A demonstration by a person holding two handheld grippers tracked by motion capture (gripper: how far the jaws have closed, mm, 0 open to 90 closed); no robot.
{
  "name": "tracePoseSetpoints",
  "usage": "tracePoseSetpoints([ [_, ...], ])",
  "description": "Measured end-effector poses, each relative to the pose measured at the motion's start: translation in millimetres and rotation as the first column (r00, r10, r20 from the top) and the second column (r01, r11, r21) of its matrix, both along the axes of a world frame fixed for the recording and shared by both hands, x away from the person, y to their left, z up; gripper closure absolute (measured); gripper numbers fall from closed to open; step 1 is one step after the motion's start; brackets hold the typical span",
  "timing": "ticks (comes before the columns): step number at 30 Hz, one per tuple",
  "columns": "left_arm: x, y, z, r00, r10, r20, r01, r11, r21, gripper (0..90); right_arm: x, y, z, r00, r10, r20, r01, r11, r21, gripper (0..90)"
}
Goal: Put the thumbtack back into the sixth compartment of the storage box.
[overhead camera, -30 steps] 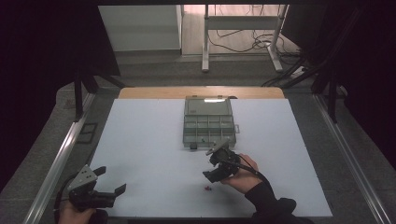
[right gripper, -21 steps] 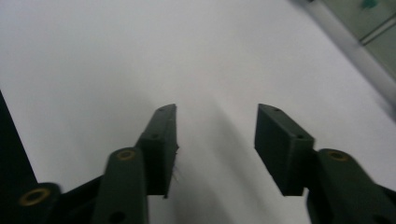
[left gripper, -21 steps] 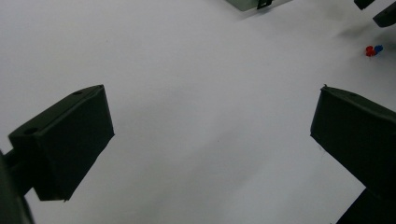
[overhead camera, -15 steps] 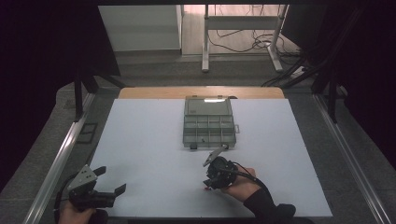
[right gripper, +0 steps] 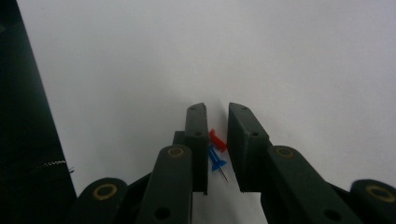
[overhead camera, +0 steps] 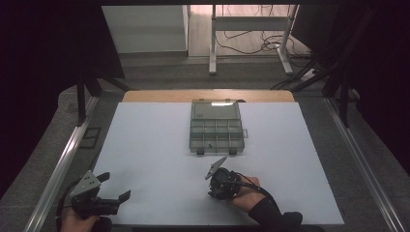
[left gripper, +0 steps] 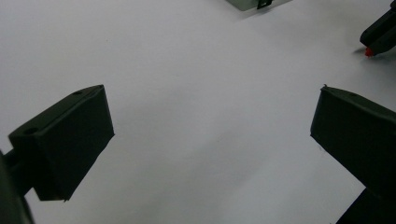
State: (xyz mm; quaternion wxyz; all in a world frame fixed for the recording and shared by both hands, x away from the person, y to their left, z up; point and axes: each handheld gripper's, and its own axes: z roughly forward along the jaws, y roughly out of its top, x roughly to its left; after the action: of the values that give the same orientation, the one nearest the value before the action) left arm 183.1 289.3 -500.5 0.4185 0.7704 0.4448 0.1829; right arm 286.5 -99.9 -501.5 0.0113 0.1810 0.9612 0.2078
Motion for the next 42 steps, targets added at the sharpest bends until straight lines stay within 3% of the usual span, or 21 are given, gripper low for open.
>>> tracePoseSetpoints([
  [11,0.0,0.0,0.1,1.0000,0.000,-0.001,0.000,1.0000,0.001,0.0,3.5,2.4,-4.7,0.9999,-0.008,0.013,0.008,0.9997,-0.021,81.1],
  [27,0.0,0.0,0.0,1.0000,-0.001,-0.001,0.001,1.0000,0.001,0.0,7.5,-1.4,2.8,0.9982,-0.055,0.023,0.054,0.9978,0.039,81.0],
  [42,0.2,-0.7,0.0,1.0000,-0.005,-0.002,0.005,1.0000,0.007,0.0,21.3,-9.5,15.8,0.9932,-0.114,0.026,0.110,0.9875,0.112,81.0],
])
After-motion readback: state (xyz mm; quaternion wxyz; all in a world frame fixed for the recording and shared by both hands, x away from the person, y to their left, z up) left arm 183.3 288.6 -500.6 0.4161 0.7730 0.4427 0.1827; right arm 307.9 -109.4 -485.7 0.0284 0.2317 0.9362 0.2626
